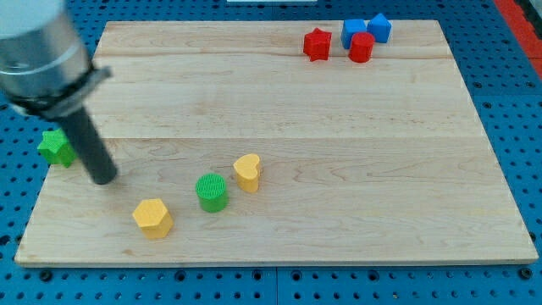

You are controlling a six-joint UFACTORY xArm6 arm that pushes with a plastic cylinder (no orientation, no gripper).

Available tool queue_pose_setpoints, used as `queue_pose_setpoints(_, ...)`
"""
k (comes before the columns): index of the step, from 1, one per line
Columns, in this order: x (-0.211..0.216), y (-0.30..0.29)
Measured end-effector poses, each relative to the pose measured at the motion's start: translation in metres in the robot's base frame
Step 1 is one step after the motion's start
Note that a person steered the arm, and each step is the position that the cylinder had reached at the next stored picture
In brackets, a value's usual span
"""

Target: Move the group of blocks towards the bottom center

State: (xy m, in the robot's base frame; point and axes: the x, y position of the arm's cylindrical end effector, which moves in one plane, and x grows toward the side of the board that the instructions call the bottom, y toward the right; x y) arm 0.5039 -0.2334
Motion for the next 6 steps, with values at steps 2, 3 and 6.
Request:
queue_pose_setpoints(2,0.062,0.056)
queue_pose_setpoints(3,0.061,0.142)
queue_pose_setpoints(6,0.033,-0.056)
